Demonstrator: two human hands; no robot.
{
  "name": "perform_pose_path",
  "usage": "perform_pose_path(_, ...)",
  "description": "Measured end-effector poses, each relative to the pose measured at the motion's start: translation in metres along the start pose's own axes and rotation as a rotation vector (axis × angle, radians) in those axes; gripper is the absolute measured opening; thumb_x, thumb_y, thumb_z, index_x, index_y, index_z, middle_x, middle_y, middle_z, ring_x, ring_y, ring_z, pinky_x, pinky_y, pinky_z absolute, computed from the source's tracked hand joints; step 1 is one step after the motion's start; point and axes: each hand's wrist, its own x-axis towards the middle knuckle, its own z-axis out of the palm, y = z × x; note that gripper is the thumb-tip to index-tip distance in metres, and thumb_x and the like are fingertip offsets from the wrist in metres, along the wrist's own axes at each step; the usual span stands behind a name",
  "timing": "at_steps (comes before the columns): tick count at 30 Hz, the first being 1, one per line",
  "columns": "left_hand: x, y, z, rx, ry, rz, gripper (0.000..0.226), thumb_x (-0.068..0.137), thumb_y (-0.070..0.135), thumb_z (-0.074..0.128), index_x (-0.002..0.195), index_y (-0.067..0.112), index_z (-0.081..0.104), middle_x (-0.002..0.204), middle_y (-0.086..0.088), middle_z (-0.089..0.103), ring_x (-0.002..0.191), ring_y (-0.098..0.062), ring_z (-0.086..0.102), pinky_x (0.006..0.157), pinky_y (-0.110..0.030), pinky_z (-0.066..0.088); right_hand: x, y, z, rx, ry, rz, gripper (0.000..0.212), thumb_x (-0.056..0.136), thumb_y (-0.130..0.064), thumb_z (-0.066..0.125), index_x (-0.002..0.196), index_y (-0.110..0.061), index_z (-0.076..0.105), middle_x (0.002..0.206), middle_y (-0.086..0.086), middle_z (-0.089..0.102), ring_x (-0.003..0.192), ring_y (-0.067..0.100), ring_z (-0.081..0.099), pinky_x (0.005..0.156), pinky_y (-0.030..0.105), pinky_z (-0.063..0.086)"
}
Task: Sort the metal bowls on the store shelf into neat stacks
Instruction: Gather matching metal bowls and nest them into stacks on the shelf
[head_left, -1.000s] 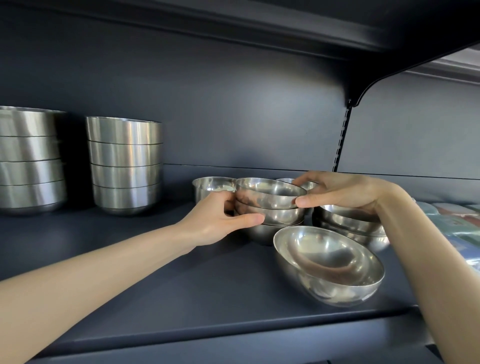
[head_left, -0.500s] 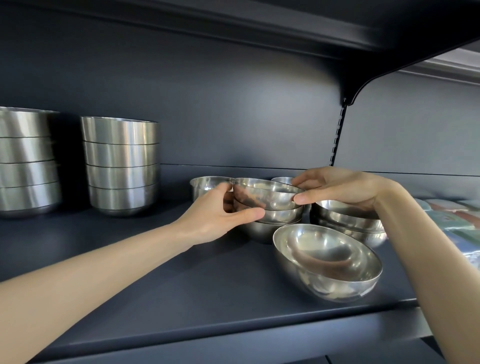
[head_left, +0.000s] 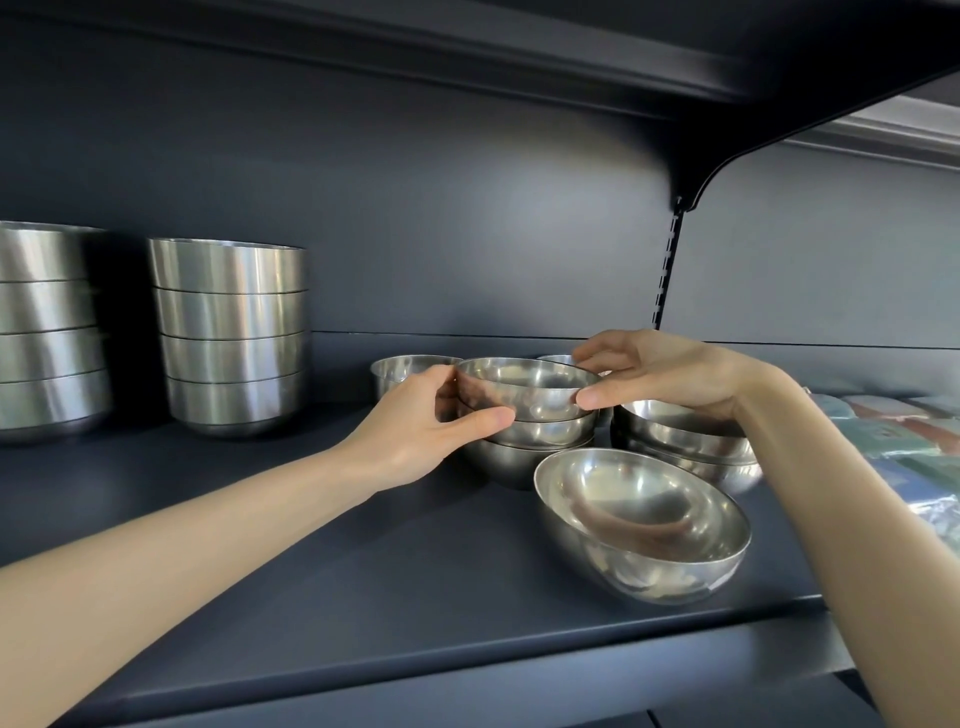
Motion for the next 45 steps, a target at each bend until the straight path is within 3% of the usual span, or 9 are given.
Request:
perform_pose_path(6,-0.002,0.003,-0.002,-0.052,-0.058,-0.01,0.032,0.077,0.027,0.078,0.102,0.012,0.065,0.09,0.017,0.073,0.087,-0.002,0.067,0.076,-0.007,0.048,0.002,0.002,-0.002,-0.035,-0.037,0.024,0.105,0.05,-0.059,0.078,0.142,-0.03,0.037,0.137,-0.007,0.053,0.121,0.007,0.054,0.109,0.029,0.034)
perform_pose_path(9,-0.003,0.001,0.0,-0.057,-0.064,-0.046,0.032,0.074,0.026,0.08,0.1,0.015,0.065,0.084,0.015,0.073,0.082,0.0,0.067,0.072,-0.007,0.048,0.003,0.002,-0.003,-0.047,-0.057,0.038,0.102,0.055,-0.054,0.08,0.143,-0.03,0.034,0.125,-0.005,0.063,0.118,0.008,0.056,0.112,0.032,0.033)
perform_pose_path(13,-0.003,-0.003,0.002,-0.02,-0.073,-0.072,0.031,0.073,0.03,0.081,0.098,0.021,0.066,0.085,0.009,0.069,0.081,-0.002,0.065,0.079,-0.014,0.051,0.005,0.001,-0.003,-0.058,-0.082,0.035,0.097,0.059,-0.052,0.078,0.143,-0.03,0.034,0.1,-0.008,0.074,0.112,0.006,0.059,0.108,0.03,0.034)
perform_pose_path(22,-0.003,-0.004,0.002,-0.052,-0.052,-0.075,0.03,0.07,0.026,0.084,0.094,0.019,0.068,0.082,0.009,0.071,0.082,-0.004,0.066,0.085,-0.019,0.052,0.002,-0.006,-0.003,-0.008,-0.107,0.025,0.097,0.062,-0.04,0.086,0.143,-0.027,0.034,0.093,-0.007,0.075,0.09,-0.005,0.065,0.094,0.021,0.036)
perform_pose_path(25,-0.001,-0.001,0.0,-0.04,-0.036,-0.065,0.029,0.069,0.027,0.084,0.092,0.018,0.069,0.081,0.008,0.071,0.081,-0.004,0.066,0.08,-0.013,0.051,-0.002,-0.009,-0.003,0.01,-0.101,0.011,0.091,0.064,-0.035,0.078,0.143,-0.022,0.034,0.084,-0.009,0.075,0.083,-0.007,0.065,0.089,0.019,0.036)
perform_pose_path(30,0.001,0.007,-0.004,-0.029,-0.018,-0.018,0.024,0.07,0.026,0.083,0.088,0.019,0.07,0.076,0.013,0.07,0.078,-0.001,0.065,0.077,-0.012,0.048,-0.005,-0.013,-0.005,0.037,-0.034,-0.004,0.082,0.071,-0.027,0.081,0.141,-0.021,0.038,0.087,-0.008,0.076,0.082,-0.007,0.066,0.081,0.014,0.041)
perform_pose_path(36,0.007,0.022,-0.01,0.044,0.038,-0.018,0.03,0.064,0.039,0.086,0.084,0.021,0.072,0.082,0.006,0.074,0.077,-0.006,0.065,0.083,-0.027,0.05,-0.008,-0.017,-0.022,-0.025,0.046,-0.012,0.094,0.056,-0.046,0.082,0.139,-0.029,0.042,0.112,0.002,0.07,0.111,0.009,0.06,0.104,0.027,0.038)
perform_pose_path(41,0.009,0.041,-0.007,0.02,0.059,-0.024,0.028,0.066,0.03,0.085,0.088,0.018,0.072,0.09,0.0,0.075,0.085,-0.008,0.07,0.087,-0.023,0.052,-0.013,-0.019,-0.035,-0.006,0.049,-0.07,0.082,0.064,-0.039,0.077,0.138,-0.025,0.043,0.103,0.001,0.074,0.108,0.001,0.06,0.085,0.013,0.038)
perform_pose_path(45,0.013,0.061,0.003,0.027,0.089,-0.022,0.027,0.065,0.03,0.084,0.088,0.019,0.072,0.091,0.0,0.075,0.087,-0.008,0.07,0.089,-0.021,0.05,-0.02,-0.016,-0.053,0.002,0.062,-0.106,0.072,0.072,-0.03,0.075,0.137,-0.022,0.043,0.103,-0.002,0.073,0.108,0.01,0.065,0.077,0.008,0.042)
